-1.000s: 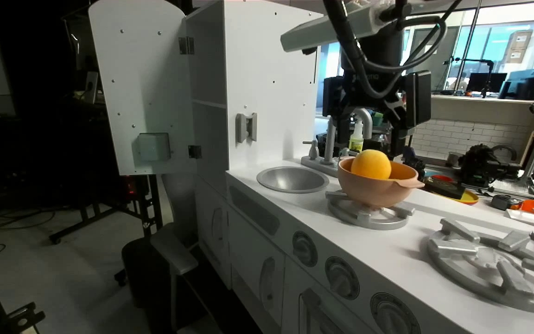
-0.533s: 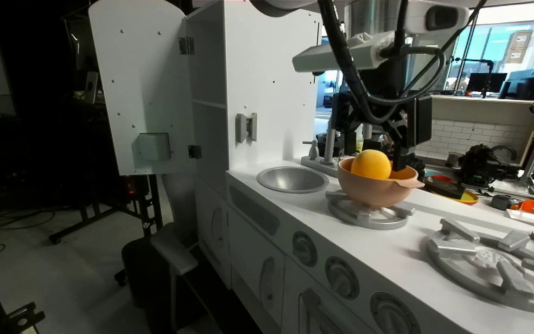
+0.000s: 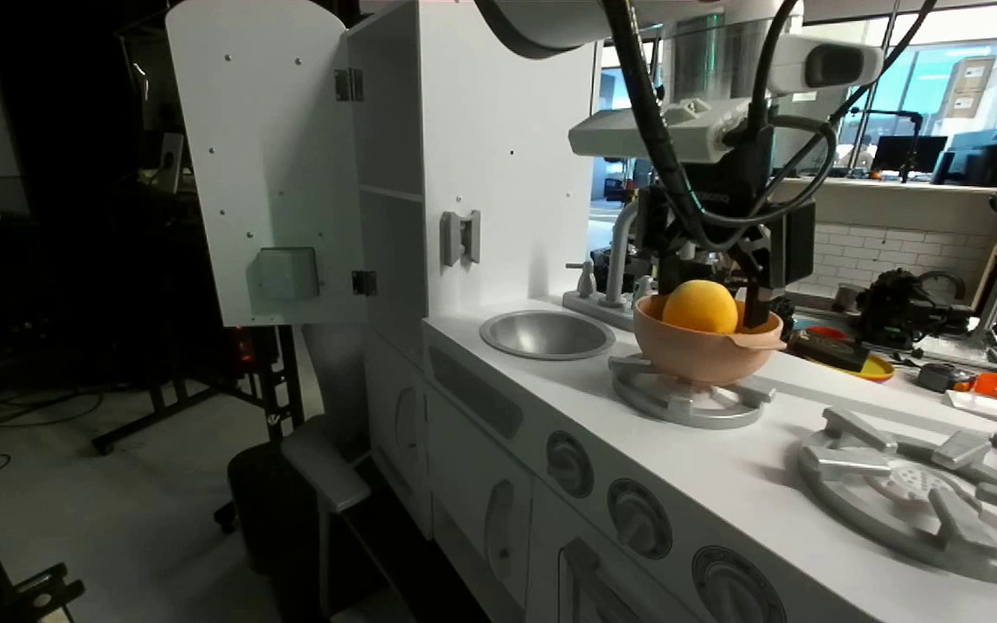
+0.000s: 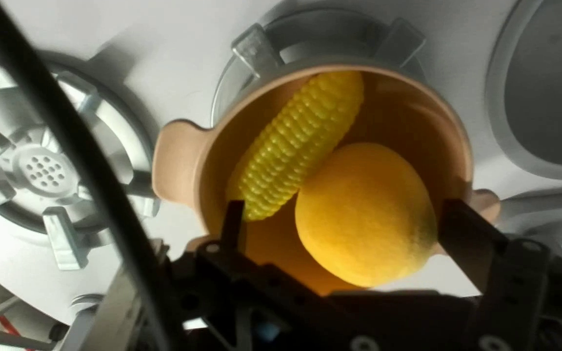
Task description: Open the top cabinet door and put an orange plushie and the maize in the top compartment of the cabinet
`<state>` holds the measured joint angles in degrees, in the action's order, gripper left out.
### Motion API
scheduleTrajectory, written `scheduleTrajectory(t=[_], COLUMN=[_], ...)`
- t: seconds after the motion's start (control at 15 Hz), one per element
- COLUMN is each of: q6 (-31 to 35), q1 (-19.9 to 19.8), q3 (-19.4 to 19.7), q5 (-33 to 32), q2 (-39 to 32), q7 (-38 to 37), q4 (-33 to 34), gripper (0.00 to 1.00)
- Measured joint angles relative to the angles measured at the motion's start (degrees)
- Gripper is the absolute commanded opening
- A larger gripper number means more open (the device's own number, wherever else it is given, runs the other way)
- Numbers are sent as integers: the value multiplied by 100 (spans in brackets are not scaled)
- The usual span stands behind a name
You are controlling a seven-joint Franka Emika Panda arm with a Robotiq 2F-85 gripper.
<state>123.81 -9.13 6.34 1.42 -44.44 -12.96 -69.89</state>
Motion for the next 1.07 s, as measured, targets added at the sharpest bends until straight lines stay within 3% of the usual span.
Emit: scheduleTrajectory(t=[0.4, 0.47, 0.6, 0.67, 1.07], q6=[-1, -2, -12, -31, -247], q1=[9, 16, 20, 26, 28], q3=[-8, -9, -12, -13, -14], q5=[9, 9, 9, 9, 9], q2=[-240, -269, -318, -348, -477], q7=[-9, -10, -11, -11, -11], q4=[394, 437, 510, 558, 842], gripper=[100, 94, 70, 68, 22])
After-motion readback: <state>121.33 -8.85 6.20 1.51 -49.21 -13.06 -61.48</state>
